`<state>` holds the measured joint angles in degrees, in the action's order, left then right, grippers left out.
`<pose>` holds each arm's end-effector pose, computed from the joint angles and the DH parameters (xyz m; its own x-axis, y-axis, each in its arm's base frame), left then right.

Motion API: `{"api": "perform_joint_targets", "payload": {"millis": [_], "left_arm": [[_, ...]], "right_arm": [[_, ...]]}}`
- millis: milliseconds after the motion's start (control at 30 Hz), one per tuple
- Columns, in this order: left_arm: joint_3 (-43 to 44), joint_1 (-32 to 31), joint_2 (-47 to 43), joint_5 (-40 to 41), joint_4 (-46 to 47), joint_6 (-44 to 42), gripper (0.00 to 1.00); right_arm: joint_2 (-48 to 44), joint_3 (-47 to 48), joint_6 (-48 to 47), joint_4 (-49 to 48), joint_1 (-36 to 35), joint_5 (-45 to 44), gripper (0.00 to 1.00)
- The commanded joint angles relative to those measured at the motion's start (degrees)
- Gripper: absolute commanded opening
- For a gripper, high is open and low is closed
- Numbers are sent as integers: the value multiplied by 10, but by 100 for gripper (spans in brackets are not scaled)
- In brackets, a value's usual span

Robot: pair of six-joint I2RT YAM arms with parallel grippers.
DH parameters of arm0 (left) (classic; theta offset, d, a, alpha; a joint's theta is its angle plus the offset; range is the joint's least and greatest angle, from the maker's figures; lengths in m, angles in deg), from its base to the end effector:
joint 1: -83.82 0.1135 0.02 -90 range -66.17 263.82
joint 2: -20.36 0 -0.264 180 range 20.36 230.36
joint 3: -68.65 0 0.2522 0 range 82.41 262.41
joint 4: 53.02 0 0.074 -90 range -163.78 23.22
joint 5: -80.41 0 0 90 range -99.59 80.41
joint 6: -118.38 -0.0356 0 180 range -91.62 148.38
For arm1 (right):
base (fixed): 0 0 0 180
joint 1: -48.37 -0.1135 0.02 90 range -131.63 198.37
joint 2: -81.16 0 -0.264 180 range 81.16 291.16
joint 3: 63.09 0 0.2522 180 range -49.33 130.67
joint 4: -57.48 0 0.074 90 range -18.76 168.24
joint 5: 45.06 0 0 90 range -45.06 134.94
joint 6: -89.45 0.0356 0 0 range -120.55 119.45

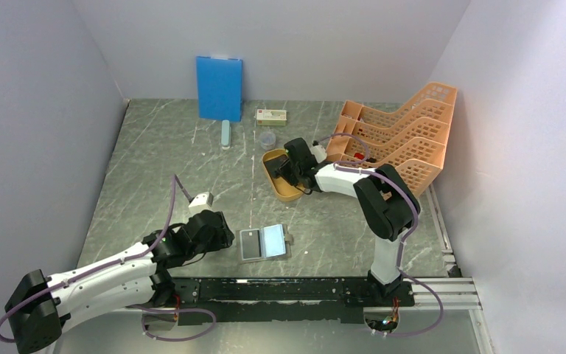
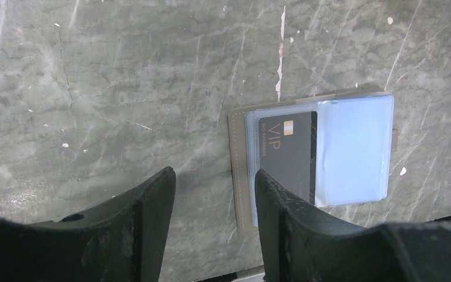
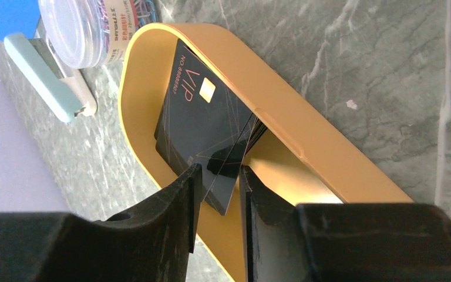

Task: Put the credit cards into the card holder
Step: Pick up the credit card from the storage box.

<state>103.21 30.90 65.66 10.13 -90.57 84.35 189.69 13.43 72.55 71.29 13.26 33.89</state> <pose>0.1022 -0.1153 0.1739 -0.7621 -0.2855 -0.5811 -0.0285 0.9114 -0.4104 0.3260 0.2208 0.1520 -0.6061 0.7218 -0.3341 0.4290 0.6504 0.6269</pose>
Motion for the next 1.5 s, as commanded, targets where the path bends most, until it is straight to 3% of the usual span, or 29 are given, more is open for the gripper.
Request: {"api": "perform_joint_targets", "payload": {"millis": [0, 300, 567, 1000, 1167, 1467], "left_arm": [[0, 1, -2, -4, 10, -1, 57], [3, 1, 10, -7, 15, -7, 57], [-1, 1, 8, -5, 18, -10, 57], [-7, 1, -2, -10, 16, 2, 57], [-7, 1, -8, -8, 10, 4, 57], [-12, 1, -4, -13, 21, 3, 57]], "right_arm": [[2, -4, 13, -29, 6, -1, 33], [20, -1, 50, -61, 7, 9, 37], [-21, -3, 21, 21, 10, -12, 53], [16, 50, 16, 49, 25, -22, 62], [52, 105, 6, 103, 26, -34, 61], [68, 109, -19, 138, 26, -33, 56]]}}
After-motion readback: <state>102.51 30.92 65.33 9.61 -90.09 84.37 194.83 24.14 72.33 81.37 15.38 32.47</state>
